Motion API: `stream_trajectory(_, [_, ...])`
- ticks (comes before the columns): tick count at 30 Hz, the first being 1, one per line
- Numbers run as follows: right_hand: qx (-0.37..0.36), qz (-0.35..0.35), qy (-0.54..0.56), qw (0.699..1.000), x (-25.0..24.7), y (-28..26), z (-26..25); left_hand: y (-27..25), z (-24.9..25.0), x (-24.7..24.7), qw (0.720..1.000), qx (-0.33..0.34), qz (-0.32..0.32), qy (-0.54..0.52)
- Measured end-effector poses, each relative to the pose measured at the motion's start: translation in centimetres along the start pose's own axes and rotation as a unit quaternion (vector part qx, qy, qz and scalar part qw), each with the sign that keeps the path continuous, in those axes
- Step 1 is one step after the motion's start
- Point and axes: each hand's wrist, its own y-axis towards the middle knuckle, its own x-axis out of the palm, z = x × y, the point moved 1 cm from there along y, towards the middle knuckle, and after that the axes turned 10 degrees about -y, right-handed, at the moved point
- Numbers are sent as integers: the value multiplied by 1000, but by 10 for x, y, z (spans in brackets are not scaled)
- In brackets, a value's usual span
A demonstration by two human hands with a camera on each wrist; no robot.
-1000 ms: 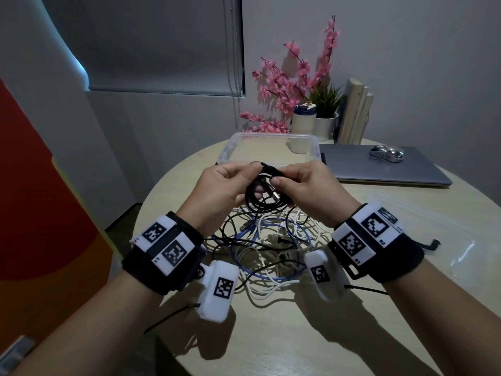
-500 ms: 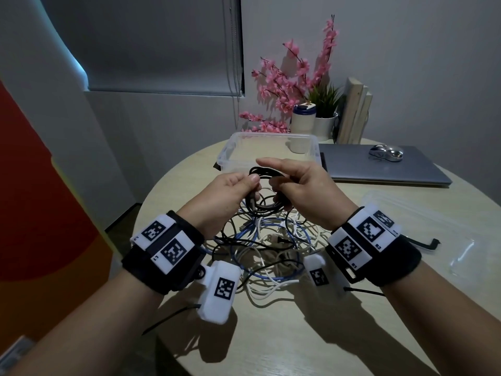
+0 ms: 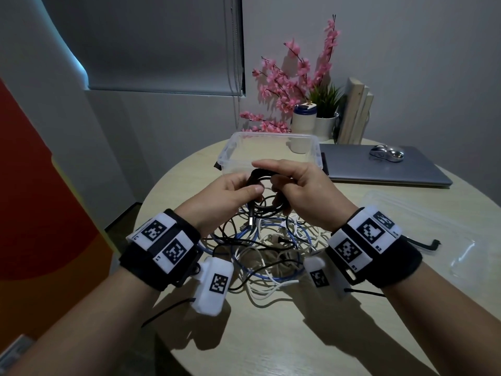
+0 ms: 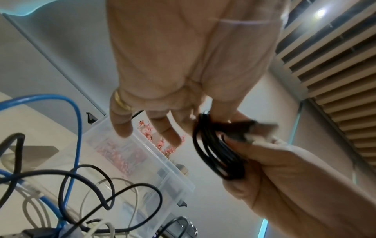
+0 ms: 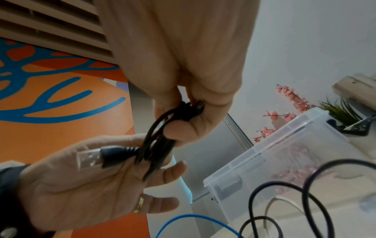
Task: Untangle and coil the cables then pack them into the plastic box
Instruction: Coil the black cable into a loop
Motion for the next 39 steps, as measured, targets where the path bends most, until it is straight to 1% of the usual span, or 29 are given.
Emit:
stream_trajectory(2, [2,2,3,1000,1,1,0,1,0,2,998,23,61,-13])
stream_trajectory(4, [17,8,-7,1000,0,1,0,3,-2,3,994,38,104,12])
stream_trajectory(10, [12,5,-17,1000,1,1,-2,8,-3,3,980,71,123,143])
stream_trajectory(12, [13,3,-13,1000,1,1,-3,10,-2,3,978,73,118,156])
stream_trajectory(14, [11,0,-17,1000,0,1,-4,10,-4,1,982,64,107,142])
stream_trajectory(18, [-3,-12,-44,999,-3,1,-4,7,-7,-1,997,27,57,52])
stream_trajectory(20, [-10,-13,-54,998,-3,2,-1,5,-6,-1,999,19,31,17])
stream_trajectory(26, [-52,-4,-64,997,-1,1,6,1,-6,-4,999,25,-20,20])
stream_trajectory(30, [-53,15,-107,993,0,1,7,2,-8,-2,998,26,-30,38])
stream_trajectory(33, [-34,8,-125,992,1,2,7,5,-8,1,994,48,-11,94])
stream_trajectory(37, [7,-29,-79,996,0,3,6,9,-10,2,991,75,0,115])
stream_trajectory(39, [29,-52,-54,997,-2,4,5,8,-10,3,995,58,-1,85])
